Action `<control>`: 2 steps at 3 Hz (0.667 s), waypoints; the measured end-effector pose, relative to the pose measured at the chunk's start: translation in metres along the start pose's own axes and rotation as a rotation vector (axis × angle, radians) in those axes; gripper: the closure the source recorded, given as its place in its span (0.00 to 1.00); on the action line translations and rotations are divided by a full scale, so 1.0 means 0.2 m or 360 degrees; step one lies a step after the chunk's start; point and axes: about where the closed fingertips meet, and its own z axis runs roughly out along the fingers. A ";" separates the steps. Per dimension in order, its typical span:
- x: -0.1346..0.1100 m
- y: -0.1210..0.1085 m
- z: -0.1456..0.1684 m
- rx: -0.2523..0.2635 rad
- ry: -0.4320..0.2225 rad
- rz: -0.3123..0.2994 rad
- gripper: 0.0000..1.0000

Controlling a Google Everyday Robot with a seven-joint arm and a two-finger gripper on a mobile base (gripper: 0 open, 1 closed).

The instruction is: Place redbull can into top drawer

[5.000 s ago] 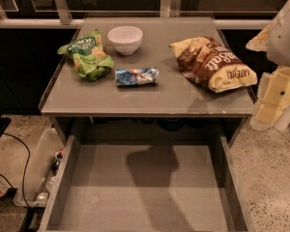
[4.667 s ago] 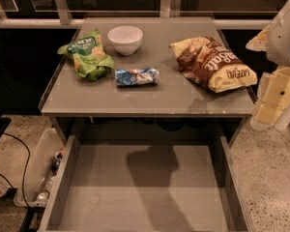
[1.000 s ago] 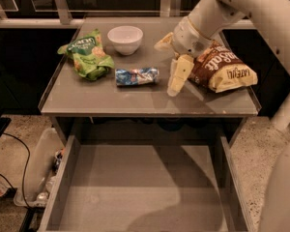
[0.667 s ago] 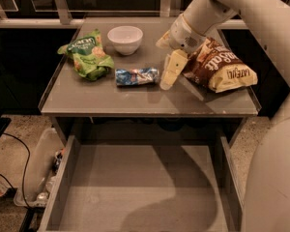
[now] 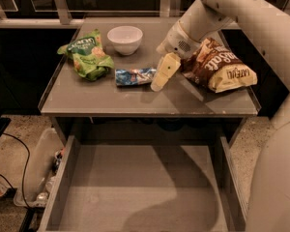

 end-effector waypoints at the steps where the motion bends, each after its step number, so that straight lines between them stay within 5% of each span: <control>1: -0.05 0.05 0.04 0.0039 0.0033 -0.0005 0.00; 2: -0.02 0.07 0.03 0.0024 0.0031 -0.0023 0.00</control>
Offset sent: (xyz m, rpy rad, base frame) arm -0.0150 -0.0048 -0.0039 -0.0122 -0.0230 0.0339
